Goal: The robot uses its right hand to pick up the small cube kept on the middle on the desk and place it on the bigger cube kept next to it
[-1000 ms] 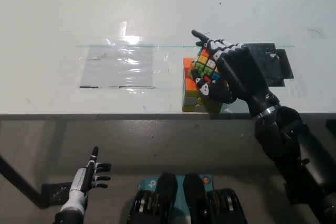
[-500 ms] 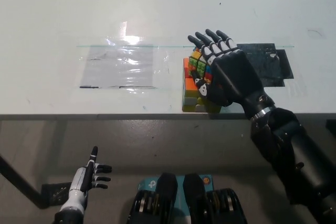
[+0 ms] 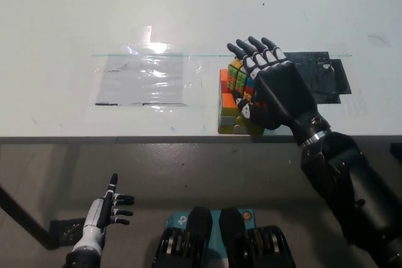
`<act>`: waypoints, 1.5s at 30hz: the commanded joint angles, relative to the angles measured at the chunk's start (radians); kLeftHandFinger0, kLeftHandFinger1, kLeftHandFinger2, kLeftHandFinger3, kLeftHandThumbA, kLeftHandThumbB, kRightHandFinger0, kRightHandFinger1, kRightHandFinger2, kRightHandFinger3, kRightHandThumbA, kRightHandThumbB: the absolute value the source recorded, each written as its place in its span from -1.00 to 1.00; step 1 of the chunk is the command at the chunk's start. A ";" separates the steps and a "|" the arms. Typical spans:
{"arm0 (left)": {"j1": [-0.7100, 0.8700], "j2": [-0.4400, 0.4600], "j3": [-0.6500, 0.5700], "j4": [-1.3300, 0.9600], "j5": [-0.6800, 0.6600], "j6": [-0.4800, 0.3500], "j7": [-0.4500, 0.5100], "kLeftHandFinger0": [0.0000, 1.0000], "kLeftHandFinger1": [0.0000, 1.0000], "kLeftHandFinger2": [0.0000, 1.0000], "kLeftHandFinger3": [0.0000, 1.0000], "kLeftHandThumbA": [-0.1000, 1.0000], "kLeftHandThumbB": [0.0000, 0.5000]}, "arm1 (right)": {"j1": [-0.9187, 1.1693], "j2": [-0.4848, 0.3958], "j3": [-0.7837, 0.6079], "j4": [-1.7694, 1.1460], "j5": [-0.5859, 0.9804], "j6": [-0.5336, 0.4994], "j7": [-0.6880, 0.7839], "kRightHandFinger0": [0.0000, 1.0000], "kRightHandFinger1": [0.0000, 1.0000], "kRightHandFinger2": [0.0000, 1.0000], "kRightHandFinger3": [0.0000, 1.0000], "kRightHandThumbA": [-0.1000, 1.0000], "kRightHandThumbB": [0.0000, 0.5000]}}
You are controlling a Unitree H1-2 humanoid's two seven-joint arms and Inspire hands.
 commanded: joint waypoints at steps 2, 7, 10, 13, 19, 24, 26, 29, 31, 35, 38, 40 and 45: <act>-0.008 0.011 -0.007 -0.011 0.009 -0.007 0.017 0.06 0.09 0.25 0.02 1.00 -0.52 | 0.006 0.008 -0.019 -0.086 0.061 -0.012 0.047 1.00 1.00 1.00 1.00 0.09 0.05; -0.004 0.009 -0.007 -0.019 0.008 -0.007 0.016 -0.08 -0.04 0.12 -0.08 1.00 -0.68 | 0.032 0.017 -0.023 -0.177 0.100 -0.018 0.086 1.00 1.00 1.00 1.00 0.32 0.28; 0.004 0.006 -0.008 -0.027 0.012 0.004 0.022 0.04 0.08 0.30 0.11 1.00 -0.64 | 0.042 0.024 -0.022 -0.230 0.111 -0.007 0.121 1.00 1.00 1.00 1.00 0.43 0.38; 0.011 0.003 -0.009 -0.027 0.015 -0.001 0.028 0.20 0.21 0.41 0.17 1.00 -0.55 | 0.046 0.032 -0.023 -0.280 0.125 0.004 0.154 1.00 1.00 1.00 1.00 0.40 0.41; 0.026 0.003 0.001 -0.022 0.001 0.000 0.017 0.11 0.12 0.27 0.02 1.00 -0.38 | 0.046 0.041 -0.032 -0.391 0.129 0.016 0.203 1.00 1.00 1.00 1.00 0.37 0.43; 0.022 0.003 0.012 -0.005 -0.019 -0.013 -0.001 0.07 0.07 0.21 0.00 1.00 -0.41 | 0.095 0.015 -0.058 -0.547 0.151 0.050 0.283 1.00 1.00 1.00 1.00 0.40 0.38; 0.021 -0.001 0.023 -0.001 -0.032 -0.013 -0.002 0.00 0.00 0.13 -0.06 1.00 -0.44 | 0.137 0.003 -0.070 -0.601 0.157 0.044 0.292 1.00 1.00 1.00 1.00 0.33 0.38; 0.017 0.000 0.017 -0.001 -0.023 -0.009 0.004 -0.01 0.00 0.14 -0.04 1.00 -0.45 | 0.219 -0.020 -0.086 -0.666 0.155 0.017 0.284 1.00 1.00 1.00 1.00 0.32 0.32; 0.018 -0.001 0.014 -0.003 -0.021 -0.014 0.007 0.01 0.02 0.14 -0.06 1.00 -0.51 | 0.313 -0.034 -0.097 -0.695 0.191 -0.016 0.258 1.00 1.00 1.00 1.00 0.20 0.24; 0.012 -0.005 0.027 0.018 -0.043 -0.035 -0.003 0.01 0.01 0.11 -0.11 1.00 -0.35 | 0.447 -0.054 -0.120 -0.740 0.179 -0.022 0.246 1.00 1.00 1.00 1.00 0.14 0.21; 0.006 -0.004 0.029 0.026 -0.048 -0.042 -0.005 -0.02 -0.02 0.08 -0.13 1.00 -0.35 | 0.545 -0.062 -0.160 -0.725 0.171 -0.062 0.182 1.00 1.00 1.00 1.00 0.01 0.04; 0.002 -0.001 0.023 0.034 -0.043 -0.050 -0.009 -0.09 -0.08 0.03 -0.15 1.00 -0.42 | 0.595 -0.054 -0.194 -0.718 0.156 -0.067 0.150 1.00 1.00 1.00 1.00 0.05 -0.06; -0.001 -0.006 0.029 0.031 -0.050 -0.056 0.000 -0.06 -0.04 0.14 -0.08 1.00 -0.37 | 0.669 -0.026 -0.267 -0.673 0.145 -0.081 0.076 1.00 1.00 1.00 1.00 -0.06 -0.08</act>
